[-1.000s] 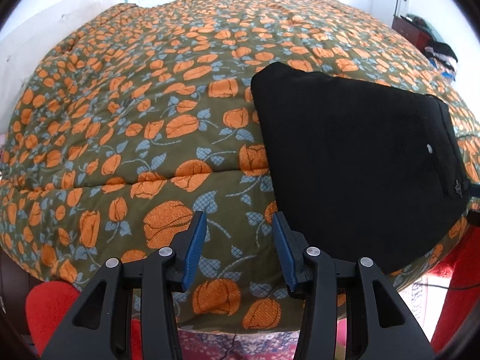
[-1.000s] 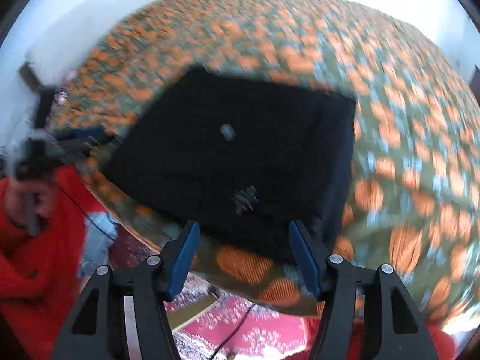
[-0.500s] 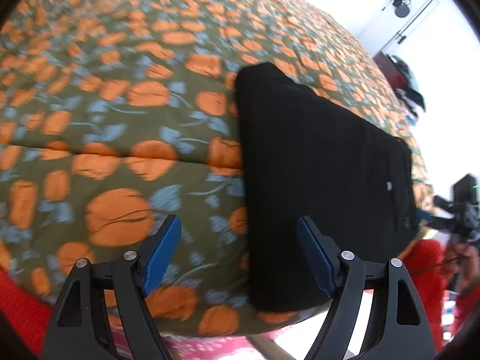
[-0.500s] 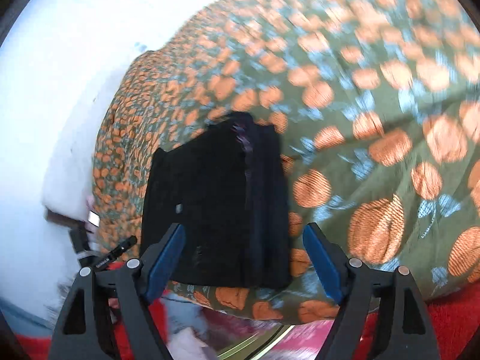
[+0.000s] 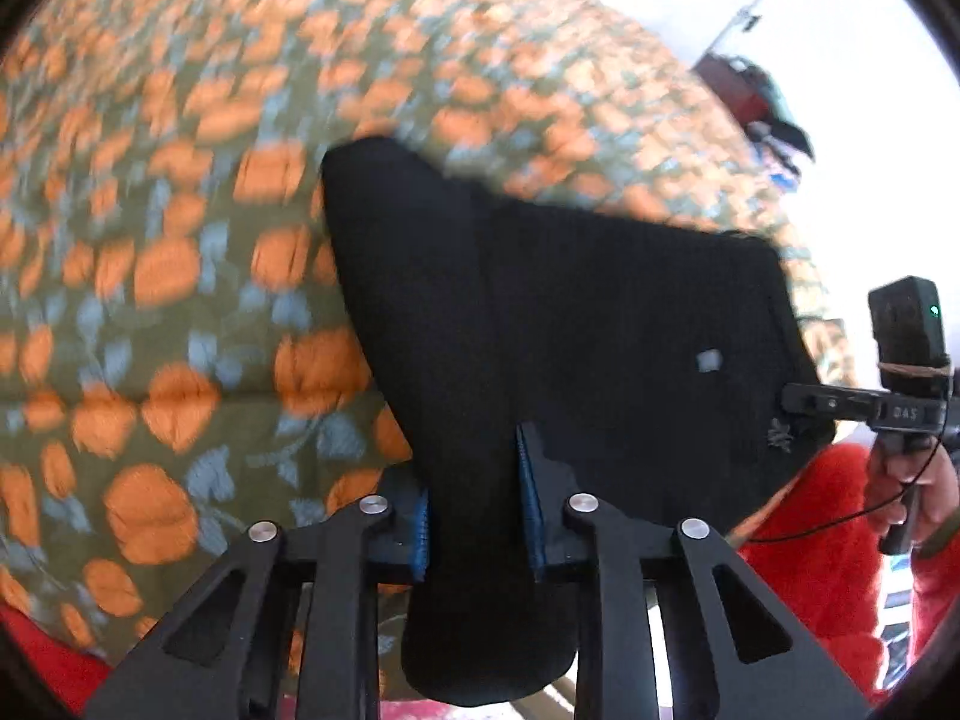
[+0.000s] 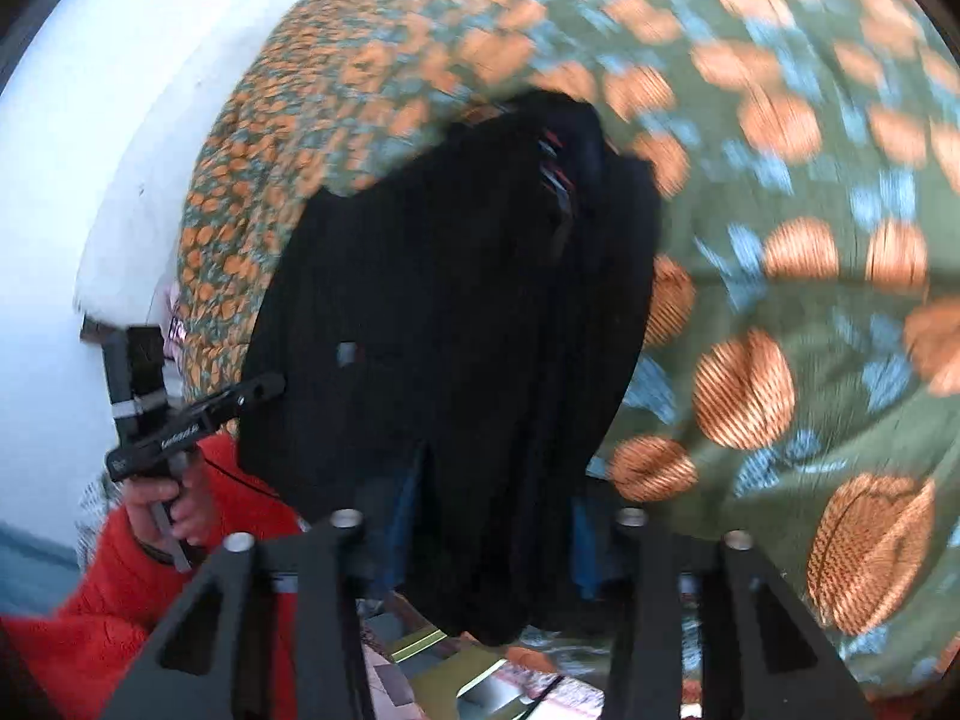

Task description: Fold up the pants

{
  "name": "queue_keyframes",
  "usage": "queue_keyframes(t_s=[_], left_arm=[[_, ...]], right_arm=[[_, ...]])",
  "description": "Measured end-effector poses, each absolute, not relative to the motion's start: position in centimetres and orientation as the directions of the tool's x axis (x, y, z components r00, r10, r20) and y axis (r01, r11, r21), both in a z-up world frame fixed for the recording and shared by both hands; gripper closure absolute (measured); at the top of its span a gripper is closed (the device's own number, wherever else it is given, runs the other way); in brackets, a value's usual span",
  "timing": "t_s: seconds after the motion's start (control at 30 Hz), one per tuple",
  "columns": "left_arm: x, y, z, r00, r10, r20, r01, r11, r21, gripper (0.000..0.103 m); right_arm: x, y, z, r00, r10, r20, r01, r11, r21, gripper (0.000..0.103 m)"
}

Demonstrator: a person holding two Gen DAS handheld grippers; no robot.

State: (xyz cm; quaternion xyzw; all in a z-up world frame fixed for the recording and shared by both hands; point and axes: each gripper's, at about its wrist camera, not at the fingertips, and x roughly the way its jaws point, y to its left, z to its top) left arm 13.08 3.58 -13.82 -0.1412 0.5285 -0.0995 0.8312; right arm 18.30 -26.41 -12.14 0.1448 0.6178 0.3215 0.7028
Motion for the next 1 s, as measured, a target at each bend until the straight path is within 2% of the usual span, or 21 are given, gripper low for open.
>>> queue_keyframes(t_s=[0.17,0.33,0.4,0.43,0.47,0.5,0.57,0.63,0.7,0.73,0.8,0.87,0.93,1.0], left_arm=[[15.8,4.3,-7.5,0.567,-0.302,-0.766,0.059,0.943,-0.328,0.081],[20.1,6.5,-5.1,0.677,-0.17,-0.716,0.019,0.977,-0.214,0.078],[21.8,6.9,-6.7,0.659,-0.096,-0.746,-0.039,0.986,-0.162,0.061],[22.3,6.9,-8.0,0.64,-0.046,-0.767,-0.077,0.989,-0.124,0.056],[22.5,7.0,-9.0,0.628,-0.005,-0.778,-0.101,0.991,-0.088,0.047],[22.4,7.0,-10.1,0.615,0.04,-0.788,-0.12,0.992,-0.044,0.044],[21.3,7.3,-11.6,0.58,0.11,-0.807,-0.149,0.988,0.027,0.044],[19.0,7.8,-12.3,0.569,0.135,-0.811,-0.164,0.985,0.05,0.037],[17.0,7.9,-12.4,0.596,0.188,-0.78,-0.186,0.978,0.094,0.02],[15.9,7.7,-12.1,0.626,0.25,-0.738,-0.213,0.966,0.147,0.016],[13.8,7.0,-11.8,0.674,0.368,-0.64,-0.264,0.93,0.256,0.003],[12.3,6.2,-11.3,0.681,0.419,-0.6,-0.286,0.907,0.309,0.003],[11.4,5.7,-10.6,0.673,0.393,-0.627,-0.266,0.919,0.291,0.003],[10.3,5.2,-9.8,0.666,0.379,-0.642,-0.264,0.925,0.271,0.002]], right_arm=[[19.9,-23.0,-5.8,0.097,0.693,-0.714,-0.393,0.686,0.612,0.072],[25.3,-21.1,-3.0,0.205,0.725,-0.657,-0.449,0.666,0.595,0.072],[27.7,-21.1,-3.9,0.234,0.71,-0.665,-0.428,0.689,0.585,0.069],[28.7,-21.4,-4.8,0.236,0.695,-0.679,-0.407,0.705,0.58,0.066],[29.9,-21.5,-6.4,0.236,0.647,-0.725,-0.381,0.748,0.544,0.062],[30.4,-21.9,-7.3,0.242,0.598,-0.764,-0.364,0.786,0.5,0.06],[30.9,-23.0,-9.6,0.276,0.409,-0.87,-0.32,0.892,0.318,0.059],[30.1,-25.0,-10.2,0.307,0.328,-0.894,-0.282,0.928,0.243,0.059],[28.5,-26.8,-9.1,0.356,0.3,-0.885,-0.263,0.941,0.214,0.059],[27.3,-27.4,-8.4,0.378,0.283,-0.881,-0.261,0.946,0.192,0.058],[25.2,-27.6,-7.0,0.415,0.25,-0.875,-0.264,0.953,0.147,0.048],[23.1,-27.1,-5.3,0.451,0.237,-0.86,-0.275,0.954,0.119,0.013],[20.3,-26.0,-3.9,0.475,0.239,-0.847,-0.302,0.948,0.099,0.0],[18.7,-25.2,-3.3,0.483,0.235,-0.843,-0.328,0.942,0.074,0.0]])
